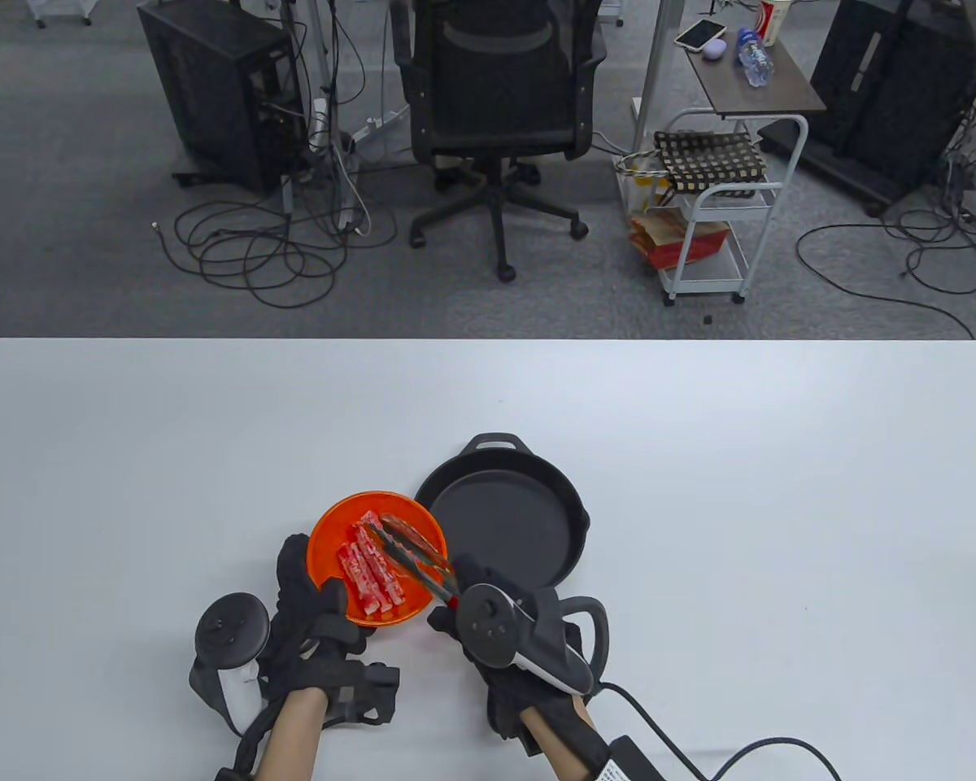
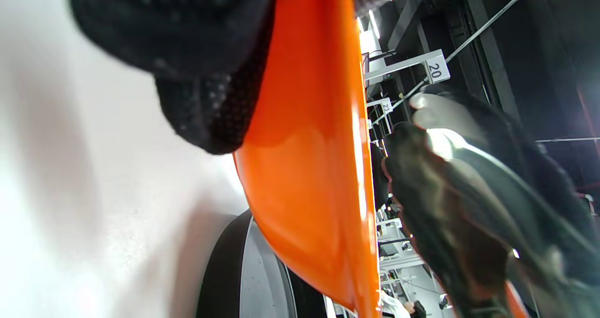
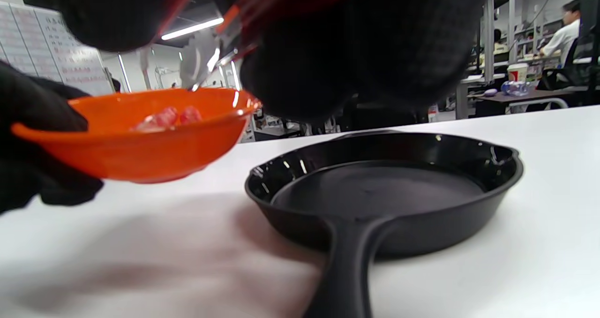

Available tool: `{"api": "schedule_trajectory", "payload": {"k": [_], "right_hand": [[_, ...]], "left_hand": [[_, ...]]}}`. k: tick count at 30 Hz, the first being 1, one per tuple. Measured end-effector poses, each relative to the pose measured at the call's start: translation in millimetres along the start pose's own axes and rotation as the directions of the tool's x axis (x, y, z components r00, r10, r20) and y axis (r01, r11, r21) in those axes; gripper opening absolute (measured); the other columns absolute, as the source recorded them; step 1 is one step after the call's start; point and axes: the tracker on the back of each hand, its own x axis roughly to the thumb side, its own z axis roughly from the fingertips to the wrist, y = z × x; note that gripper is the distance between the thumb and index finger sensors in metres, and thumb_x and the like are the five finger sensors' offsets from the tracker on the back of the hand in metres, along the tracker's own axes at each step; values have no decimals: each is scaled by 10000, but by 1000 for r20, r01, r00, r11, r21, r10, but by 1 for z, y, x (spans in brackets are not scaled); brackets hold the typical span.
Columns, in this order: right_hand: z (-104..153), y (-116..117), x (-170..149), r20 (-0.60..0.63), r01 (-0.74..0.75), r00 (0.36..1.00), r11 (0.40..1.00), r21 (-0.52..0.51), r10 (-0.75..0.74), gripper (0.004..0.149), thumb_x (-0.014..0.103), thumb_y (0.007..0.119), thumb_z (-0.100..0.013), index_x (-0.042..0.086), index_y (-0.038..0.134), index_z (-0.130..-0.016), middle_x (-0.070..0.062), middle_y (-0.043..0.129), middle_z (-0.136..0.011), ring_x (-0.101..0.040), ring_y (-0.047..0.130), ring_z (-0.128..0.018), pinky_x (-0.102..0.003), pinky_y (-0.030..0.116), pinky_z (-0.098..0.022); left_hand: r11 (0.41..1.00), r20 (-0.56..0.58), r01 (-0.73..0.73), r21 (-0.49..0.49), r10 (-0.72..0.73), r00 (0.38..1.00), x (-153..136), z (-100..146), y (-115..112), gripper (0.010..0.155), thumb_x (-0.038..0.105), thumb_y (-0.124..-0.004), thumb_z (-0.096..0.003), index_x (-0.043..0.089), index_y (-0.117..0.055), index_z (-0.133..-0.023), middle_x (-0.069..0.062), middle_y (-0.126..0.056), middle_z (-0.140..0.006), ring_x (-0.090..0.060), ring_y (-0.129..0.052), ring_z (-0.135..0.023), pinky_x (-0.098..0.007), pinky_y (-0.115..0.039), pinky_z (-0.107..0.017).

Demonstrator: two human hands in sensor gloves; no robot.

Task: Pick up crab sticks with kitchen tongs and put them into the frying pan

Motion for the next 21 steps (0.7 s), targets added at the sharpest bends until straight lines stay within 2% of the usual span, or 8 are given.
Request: {"api": "schedule_trajectory", "payload": {"k": [1, 7, 11, 17, 21], "right_hand": [[1, 3, 1, 7, -9, 1000, 1000, 9, 9, 669, 525, 732, -521, 156, 643, -1072, -112, 908, -843, -205, 1037, -405, -368, 919, -237], [4, 12, 0, -4, -61, 998, 997, 41, 61, 669, 521, 736, -520, 155, 644, -1072, -119, 910, -840, -211, 1036, -404, -373, 917, -239], [4, 14, -1, 4, -18, 1000, 997, 72, 18, 667, 522, 735, -521, 157, 645, -1071, -117, 911, -838, -210, 1036, -403, -371, 918, -239], [8, 15, 4, 15, -69, 998, 997, 42, 69, 647, 511, 739, -520, 169, 654, -1062, -107, 919, -827, -203, 1039, -394, -368, 919, -241], [10, 14, -2, 10, -37, 999, 999, 36, 36, 624, 498, 746, -520, 181, 667, -1052, -106, 926, -817, -206, 1041, -386, -371, 918, -239]], "left_hand": [[1000, 2, 9, 3, -9, 1000, 0, 0, 0, 694, 221, -703, -566, 285, -325, -1144, -177, -650, -1086, -277, -1068, -288, -245, -950, -125], [999, 21, 44, -2, -44, 999, 2, 1, -4, 696, 230, -697, -569, 268, -309, -1146, -191, -636, -1087, -274, -1073, -297, -241, -957, -133], [997, 42, 75, 8, -75, 996, 3, 2, -5, 697, 230, -698, -569, 263, -307, -1145, -197, -630, -1087, -277, -1074, -299, -243, -959, -135], [996, 63, 87, 5, -87, 994, 5, 4, -7, 698, 232, -698, -570, 259, -304, -1145, -202, -621, -1089, -283, -1073, -305, -249, -959, -140], [996, 73, 94, -5, -94, 993, 5, 4, -8, 697, 233, -698, -570, 261, -305, -1145, -199, -624, -1088, -285, -1074, -306, -250, -960, -141]]}}
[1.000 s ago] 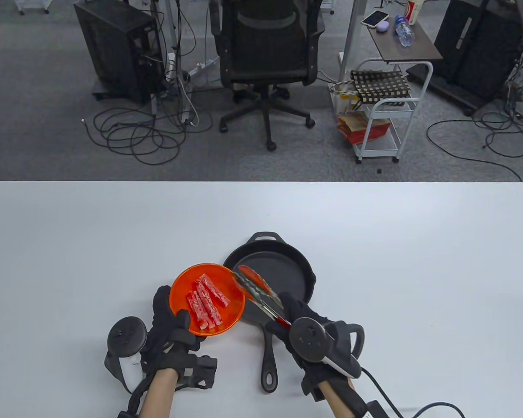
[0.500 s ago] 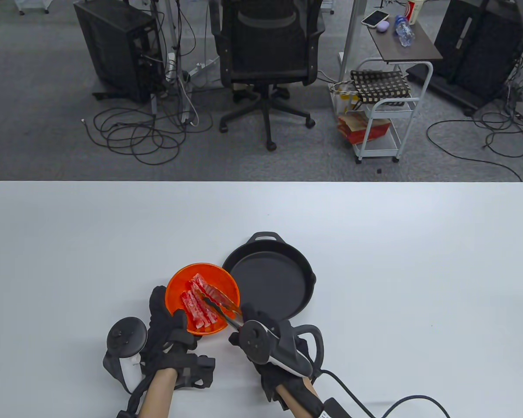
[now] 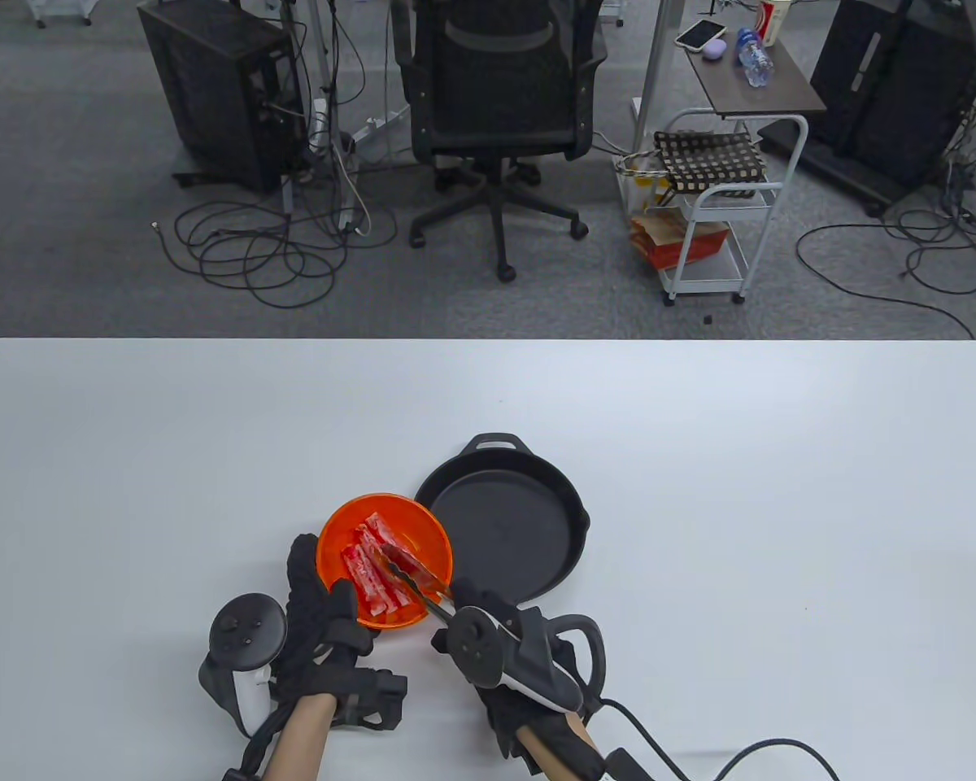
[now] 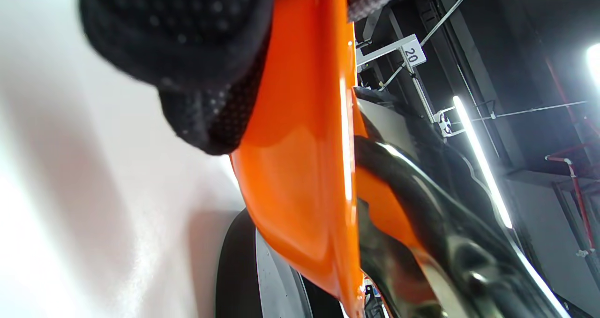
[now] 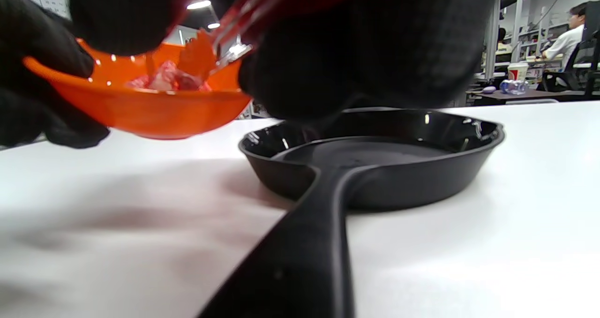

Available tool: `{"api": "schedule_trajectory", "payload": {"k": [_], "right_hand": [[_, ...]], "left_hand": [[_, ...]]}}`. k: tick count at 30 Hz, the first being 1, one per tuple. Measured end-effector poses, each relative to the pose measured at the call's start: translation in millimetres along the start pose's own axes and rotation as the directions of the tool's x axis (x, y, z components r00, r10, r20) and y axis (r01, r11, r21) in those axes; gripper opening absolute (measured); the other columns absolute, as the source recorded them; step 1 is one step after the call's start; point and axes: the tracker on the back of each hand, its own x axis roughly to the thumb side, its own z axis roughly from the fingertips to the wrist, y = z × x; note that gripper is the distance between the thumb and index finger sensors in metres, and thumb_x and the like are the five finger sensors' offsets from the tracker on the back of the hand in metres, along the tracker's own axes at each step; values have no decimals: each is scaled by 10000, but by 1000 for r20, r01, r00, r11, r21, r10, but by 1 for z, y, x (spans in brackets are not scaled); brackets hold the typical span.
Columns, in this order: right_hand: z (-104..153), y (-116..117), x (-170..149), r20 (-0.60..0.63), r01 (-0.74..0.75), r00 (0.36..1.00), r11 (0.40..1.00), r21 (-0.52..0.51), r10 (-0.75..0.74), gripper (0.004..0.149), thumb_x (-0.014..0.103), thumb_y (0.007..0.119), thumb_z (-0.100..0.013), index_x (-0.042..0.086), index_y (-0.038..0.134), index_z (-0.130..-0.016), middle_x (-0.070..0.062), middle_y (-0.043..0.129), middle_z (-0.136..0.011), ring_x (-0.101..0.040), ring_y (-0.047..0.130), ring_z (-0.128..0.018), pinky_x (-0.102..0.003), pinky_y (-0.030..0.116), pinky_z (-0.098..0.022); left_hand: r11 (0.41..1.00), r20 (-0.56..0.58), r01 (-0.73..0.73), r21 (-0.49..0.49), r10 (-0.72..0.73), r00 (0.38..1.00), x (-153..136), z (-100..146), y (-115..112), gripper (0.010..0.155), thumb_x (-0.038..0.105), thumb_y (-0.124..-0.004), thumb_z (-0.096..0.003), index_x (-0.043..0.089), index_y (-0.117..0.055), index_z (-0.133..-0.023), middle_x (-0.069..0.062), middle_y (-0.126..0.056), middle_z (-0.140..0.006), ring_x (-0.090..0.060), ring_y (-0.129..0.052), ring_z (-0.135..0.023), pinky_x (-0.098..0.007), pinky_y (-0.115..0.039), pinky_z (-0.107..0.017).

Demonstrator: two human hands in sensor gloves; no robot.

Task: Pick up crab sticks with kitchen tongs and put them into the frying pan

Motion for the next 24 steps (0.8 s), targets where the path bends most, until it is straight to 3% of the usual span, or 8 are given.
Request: {"api": "schedule_trajectory", "payload": {"k": [17, 24], "right_hand": [[3, -6, -15, -11, 139, 990, 990, -20, -139, 602, 485, 748, -521, 190, 681, -1041, -101, 936, -804, -202, 1045, -376, -372, 919, -234], [8, -22, -53, -119, 275, 952, 958, -76, -283, 604, 482, 750, -524, 183, 679, -1044, -106, 935, -806, -207, 1044, -379, -377, 916, -235]], "left_hand": [[996, -41, -81, -24, 80, 996, -4, -2, 2, 692, 232, -698, -569, 263, -317, -1146, -192, -635, -1089, -287, -1074, -303, -252, -959, -139], [991, -65, -127, 29, 129, 990, -10, -3, 12, 690, 229, -698, -568, 256, -320, -1145, -194, -635, -1086, -291, -1073, -301, -255, -958, -136]]}}
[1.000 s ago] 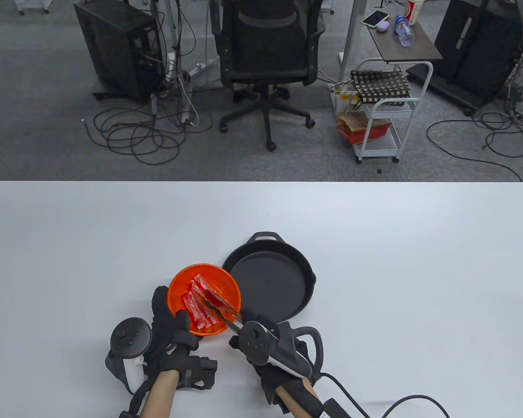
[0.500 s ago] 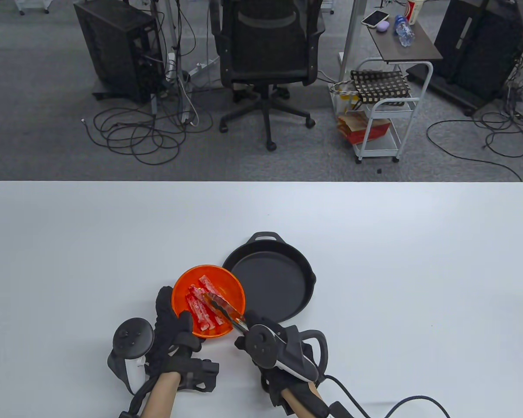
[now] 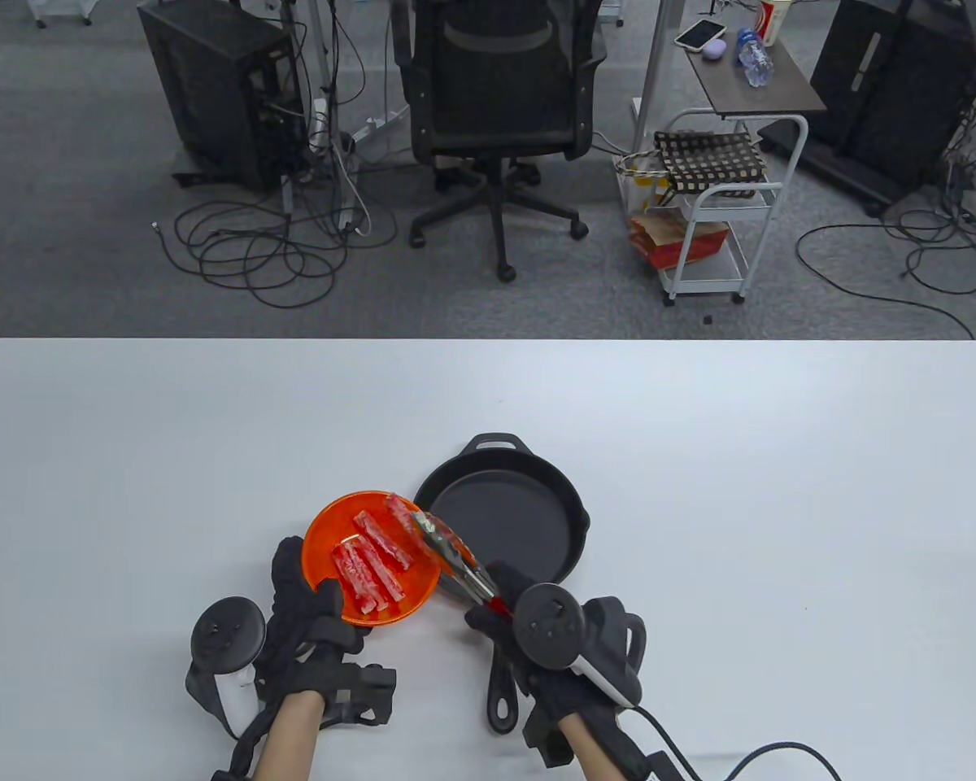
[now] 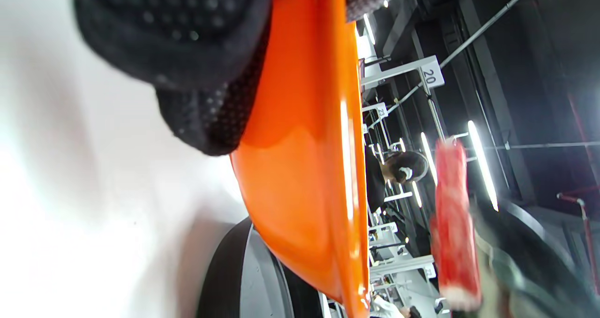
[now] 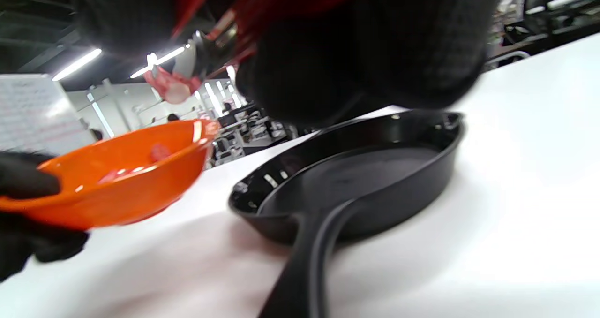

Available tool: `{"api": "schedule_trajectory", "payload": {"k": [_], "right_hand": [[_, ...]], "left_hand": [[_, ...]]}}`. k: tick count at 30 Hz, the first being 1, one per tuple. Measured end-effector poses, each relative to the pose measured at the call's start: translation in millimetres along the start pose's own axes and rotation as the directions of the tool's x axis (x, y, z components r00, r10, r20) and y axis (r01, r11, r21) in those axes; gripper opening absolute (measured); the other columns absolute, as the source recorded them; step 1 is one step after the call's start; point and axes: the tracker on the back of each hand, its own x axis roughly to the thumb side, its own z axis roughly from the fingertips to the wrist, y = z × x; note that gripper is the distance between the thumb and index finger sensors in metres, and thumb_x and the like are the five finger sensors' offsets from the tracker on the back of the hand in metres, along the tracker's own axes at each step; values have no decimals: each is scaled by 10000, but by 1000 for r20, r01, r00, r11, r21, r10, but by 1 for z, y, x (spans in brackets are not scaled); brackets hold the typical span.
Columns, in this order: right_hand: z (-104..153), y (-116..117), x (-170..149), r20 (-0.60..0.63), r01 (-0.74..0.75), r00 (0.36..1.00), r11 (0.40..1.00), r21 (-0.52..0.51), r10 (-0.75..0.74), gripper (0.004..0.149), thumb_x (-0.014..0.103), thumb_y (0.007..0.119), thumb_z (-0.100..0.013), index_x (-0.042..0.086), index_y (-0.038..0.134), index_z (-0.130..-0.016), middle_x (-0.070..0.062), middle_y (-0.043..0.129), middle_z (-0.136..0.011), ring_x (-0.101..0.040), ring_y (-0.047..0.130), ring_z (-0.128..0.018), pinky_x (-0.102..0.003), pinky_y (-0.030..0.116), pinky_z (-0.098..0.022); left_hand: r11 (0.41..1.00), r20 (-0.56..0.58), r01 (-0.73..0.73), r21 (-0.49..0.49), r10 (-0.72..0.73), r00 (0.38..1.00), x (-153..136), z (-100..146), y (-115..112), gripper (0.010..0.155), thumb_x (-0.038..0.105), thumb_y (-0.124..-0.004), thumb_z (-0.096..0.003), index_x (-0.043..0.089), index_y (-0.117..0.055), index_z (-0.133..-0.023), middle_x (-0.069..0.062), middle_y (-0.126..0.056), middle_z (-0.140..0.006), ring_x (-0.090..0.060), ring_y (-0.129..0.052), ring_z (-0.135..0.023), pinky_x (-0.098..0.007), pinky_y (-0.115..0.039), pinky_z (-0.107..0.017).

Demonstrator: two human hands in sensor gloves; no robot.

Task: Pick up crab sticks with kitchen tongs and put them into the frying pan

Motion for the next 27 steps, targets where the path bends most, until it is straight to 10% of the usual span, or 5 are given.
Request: {"api": "schedule_trajectory", "payload": {"k": [27], "right_hand": [[-24, 41, -5, -21, -371, 921, 891, 261, 389, 613, 483, 762, -517, 188, 685, -1049, -115, 935, -810, -219, 1041, -391, -387, 910, -247]], "left_hand": [[998, -27, -52, 27, 52, 998, -5, -2, 8, 687, 232, -692, -570, 246, -314, -1144, -195, -625, -1089, -290, -1070, -307, -256, -956, -143]]}}
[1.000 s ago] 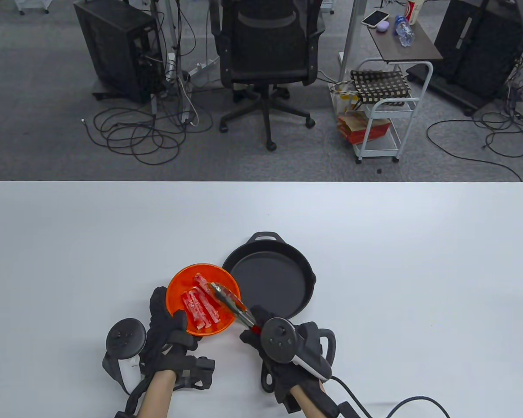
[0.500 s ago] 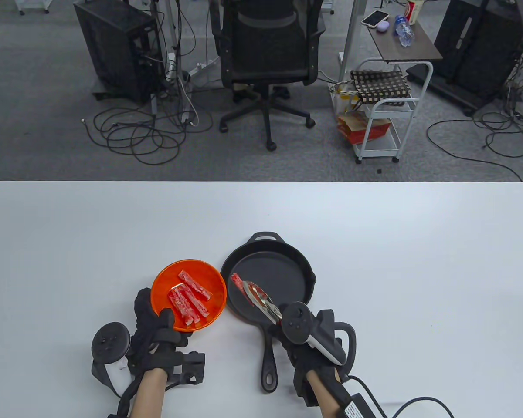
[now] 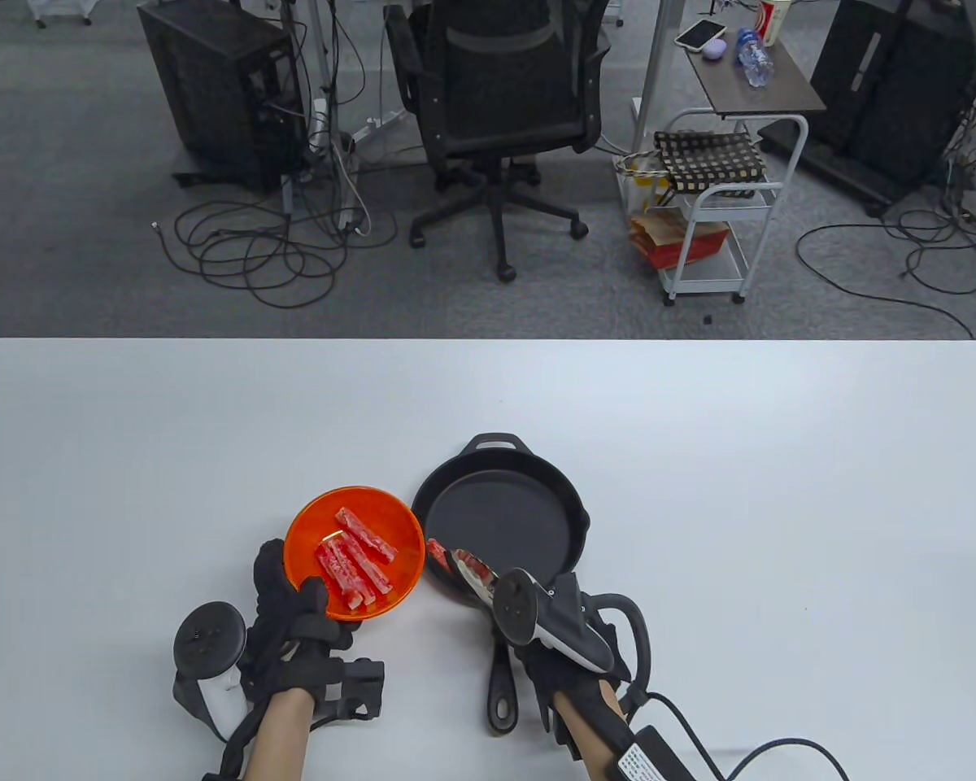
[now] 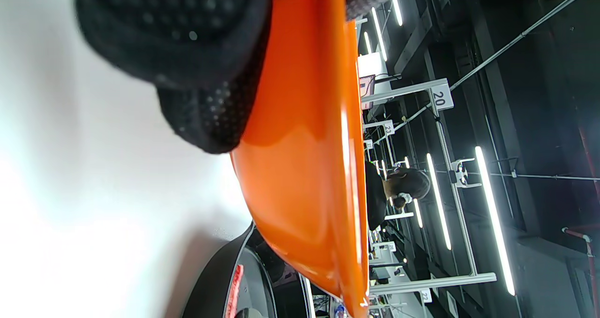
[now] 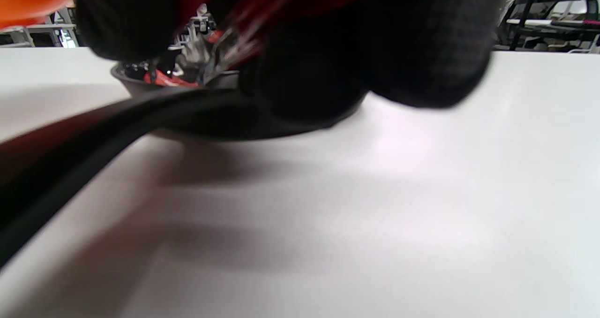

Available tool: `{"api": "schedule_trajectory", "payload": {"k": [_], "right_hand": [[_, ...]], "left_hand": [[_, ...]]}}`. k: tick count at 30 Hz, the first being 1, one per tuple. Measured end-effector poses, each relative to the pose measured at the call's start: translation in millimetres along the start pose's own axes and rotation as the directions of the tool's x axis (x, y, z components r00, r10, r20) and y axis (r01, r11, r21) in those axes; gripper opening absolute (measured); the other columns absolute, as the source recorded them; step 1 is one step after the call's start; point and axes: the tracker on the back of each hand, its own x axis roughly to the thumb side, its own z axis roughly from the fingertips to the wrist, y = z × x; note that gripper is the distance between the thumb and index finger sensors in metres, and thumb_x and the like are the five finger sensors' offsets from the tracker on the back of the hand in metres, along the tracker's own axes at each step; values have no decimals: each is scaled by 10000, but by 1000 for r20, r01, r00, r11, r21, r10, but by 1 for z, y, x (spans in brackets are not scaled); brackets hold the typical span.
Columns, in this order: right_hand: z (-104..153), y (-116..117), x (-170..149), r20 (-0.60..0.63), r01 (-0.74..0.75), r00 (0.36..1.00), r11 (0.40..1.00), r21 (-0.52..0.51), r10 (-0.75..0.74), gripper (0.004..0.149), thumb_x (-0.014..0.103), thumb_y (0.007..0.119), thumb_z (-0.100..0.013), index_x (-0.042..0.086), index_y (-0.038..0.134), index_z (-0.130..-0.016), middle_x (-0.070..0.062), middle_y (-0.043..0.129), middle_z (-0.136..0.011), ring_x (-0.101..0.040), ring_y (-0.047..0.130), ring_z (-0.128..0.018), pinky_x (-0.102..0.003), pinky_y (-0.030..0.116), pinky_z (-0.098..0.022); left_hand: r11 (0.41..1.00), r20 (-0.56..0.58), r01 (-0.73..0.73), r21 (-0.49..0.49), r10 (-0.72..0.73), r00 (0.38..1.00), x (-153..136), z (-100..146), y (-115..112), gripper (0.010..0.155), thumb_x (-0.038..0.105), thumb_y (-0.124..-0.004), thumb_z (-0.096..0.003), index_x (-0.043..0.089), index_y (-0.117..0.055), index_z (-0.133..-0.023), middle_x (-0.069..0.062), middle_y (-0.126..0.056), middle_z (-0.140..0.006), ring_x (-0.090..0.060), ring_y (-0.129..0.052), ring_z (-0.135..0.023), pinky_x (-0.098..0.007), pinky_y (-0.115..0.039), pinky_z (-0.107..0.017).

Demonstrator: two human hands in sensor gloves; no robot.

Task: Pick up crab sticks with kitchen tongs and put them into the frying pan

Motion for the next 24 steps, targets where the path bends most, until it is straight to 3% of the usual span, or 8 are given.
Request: {"api": "schedule_trajectory", "payload": {"k": [24], "right_hand": [[-2, 1, -6, -16, 34, 999, 999, 16, -34, 647, 502, 756, -512, 176, 670, -1064, -126, 926, -823, -224, 1037, -406, -388, 910, -254]], "left_hand": [[1000, -5, 11, -9, -11, 1000, -1, 0, -2, 685, 234, -692, -572, 248, -317, -1145, -198, -626, -1089, -290, -1069, -308, -257, -954, -145]]}}
